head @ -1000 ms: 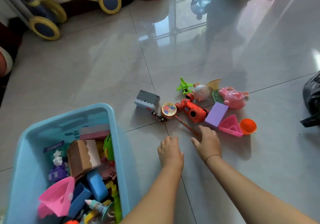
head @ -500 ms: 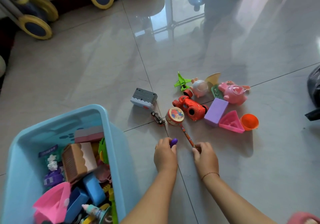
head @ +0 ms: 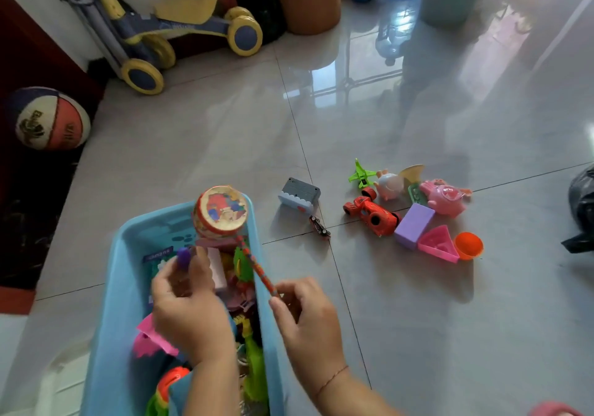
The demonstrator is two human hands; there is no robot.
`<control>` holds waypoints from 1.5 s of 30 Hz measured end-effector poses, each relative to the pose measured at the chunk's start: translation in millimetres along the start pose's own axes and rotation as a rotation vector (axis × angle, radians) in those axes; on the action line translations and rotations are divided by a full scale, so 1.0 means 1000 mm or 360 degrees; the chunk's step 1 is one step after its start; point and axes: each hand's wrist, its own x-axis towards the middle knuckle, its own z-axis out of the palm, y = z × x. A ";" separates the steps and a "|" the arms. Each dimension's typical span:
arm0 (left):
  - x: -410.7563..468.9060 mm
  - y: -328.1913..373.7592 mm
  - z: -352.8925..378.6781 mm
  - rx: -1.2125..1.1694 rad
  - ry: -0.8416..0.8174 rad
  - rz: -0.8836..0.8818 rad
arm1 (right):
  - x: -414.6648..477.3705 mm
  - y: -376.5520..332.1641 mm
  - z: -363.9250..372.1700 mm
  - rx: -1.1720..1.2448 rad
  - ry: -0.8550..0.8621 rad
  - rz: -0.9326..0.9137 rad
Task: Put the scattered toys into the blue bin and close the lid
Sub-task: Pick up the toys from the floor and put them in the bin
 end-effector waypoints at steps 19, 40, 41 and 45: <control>0.006 -0.036 -0.043 0.0514 -0.0057 -0.0262 | -0.093 -0.010 0.053 -0.0185 -0.0056 0.0135; -0.141 -0.022 0.252 0.1233 -0.2135 0.1248 | 0.120 0.235 -0.205 -0.1218 0.0300 0.0844; -0.142 -0.023 0.258 0.1271 -0.2180 0.1263 | 0.119 0.240 -0.205 -0.1231 0.0311 0.0819; -0.148 -0.033 0.267 0.1129 -0.2164 0.1203 | 0.099 0.246 -0.192 -0.1392 0.0406 0.0710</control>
